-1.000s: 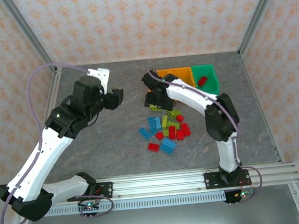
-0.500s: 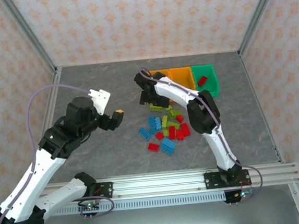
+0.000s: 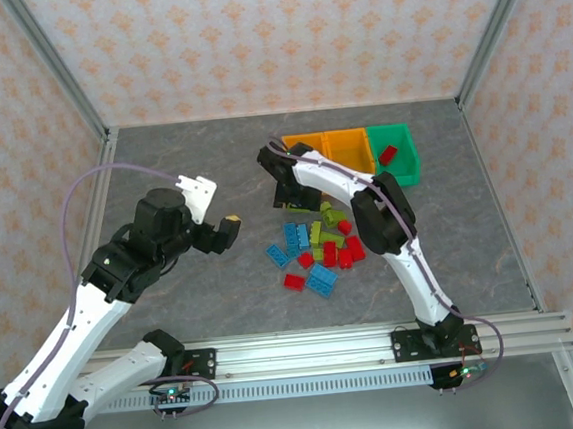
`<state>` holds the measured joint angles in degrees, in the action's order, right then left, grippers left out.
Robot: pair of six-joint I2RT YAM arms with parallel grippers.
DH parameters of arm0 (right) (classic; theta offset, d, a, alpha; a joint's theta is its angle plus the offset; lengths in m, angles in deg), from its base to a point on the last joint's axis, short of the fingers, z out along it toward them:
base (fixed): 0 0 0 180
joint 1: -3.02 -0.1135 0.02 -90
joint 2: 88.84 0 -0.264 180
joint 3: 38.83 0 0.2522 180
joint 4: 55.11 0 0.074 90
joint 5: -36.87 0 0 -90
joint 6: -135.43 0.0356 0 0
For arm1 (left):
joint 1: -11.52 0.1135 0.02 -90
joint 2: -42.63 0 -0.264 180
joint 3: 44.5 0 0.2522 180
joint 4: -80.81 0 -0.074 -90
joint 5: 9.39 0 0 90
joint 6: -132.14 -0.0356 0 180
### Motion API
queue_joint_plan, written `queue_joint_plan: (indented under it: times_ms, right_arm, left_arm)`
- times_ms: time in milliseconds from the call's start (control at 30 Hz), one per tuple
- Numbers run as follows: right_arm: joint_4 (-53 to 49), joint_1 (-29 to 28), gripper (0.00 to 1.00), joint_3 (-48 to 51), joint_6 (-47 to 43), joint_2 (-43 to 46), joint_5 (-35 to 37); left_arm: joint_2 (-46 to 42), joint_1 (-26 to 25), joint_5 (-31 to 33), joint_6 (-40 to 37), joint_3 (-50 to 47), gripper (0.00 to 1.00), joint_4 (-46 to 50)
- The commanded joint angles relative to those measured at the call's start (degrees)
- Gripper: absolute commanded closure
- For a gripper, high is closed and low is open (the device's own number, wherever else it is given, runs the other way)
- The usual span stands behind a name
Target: Sort the legos into containers by color
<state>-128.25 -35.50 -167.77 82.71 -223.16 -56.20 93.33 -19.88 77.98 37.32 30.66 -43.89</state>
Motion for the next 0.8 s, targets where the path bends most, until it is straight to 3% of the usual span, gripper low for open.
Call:
queue_joint_plan:
  times_ms: [0, 133, 300, 467, 633, 767]
  right_arm:
    - [-1.50, 0.38, 0.38, -2.23, -1.20, -0.07, 0.93]
    - [-1.52, 0.38, 0.44, -1.32, -1.73, 5.24, -0.01]
    - [0.58, 0.76, 0.45, 3.90, -1.12, 18.44, 0.62]
    - [2.08, 6.83, 0.46, 7.25, 1.42, 25.57, 2.71]
    - [5.64, 16.58, 0.47, 5.36, 2.43, 21.89, 1.40]
    - [3.75, 20.39, 0.47, -4.57, 0.72, 12.69, -1.64]
  left_arm:
    - [-2.02, -0.09, -1.01, -0.32, -1.23, 0.03, -0.23]
    - [-3.10, -0.19, -2.03, -0.13, -1.65, 0.03, 0.20]
    - [-3.66, -0.21, -3.04, 0.73, -2.06, 0.03, 0.33]
    - [-3.29, -0.17, -2.71, 1.69, -2.83, 0.02, -1.95]
    - [-0.95, -0.20, -4.09, 2.52, -2.02, 0.02, -4.30]
    - [0.53, -0.22, -4.76, 3.37, -0.95, 0.02, -4.39]
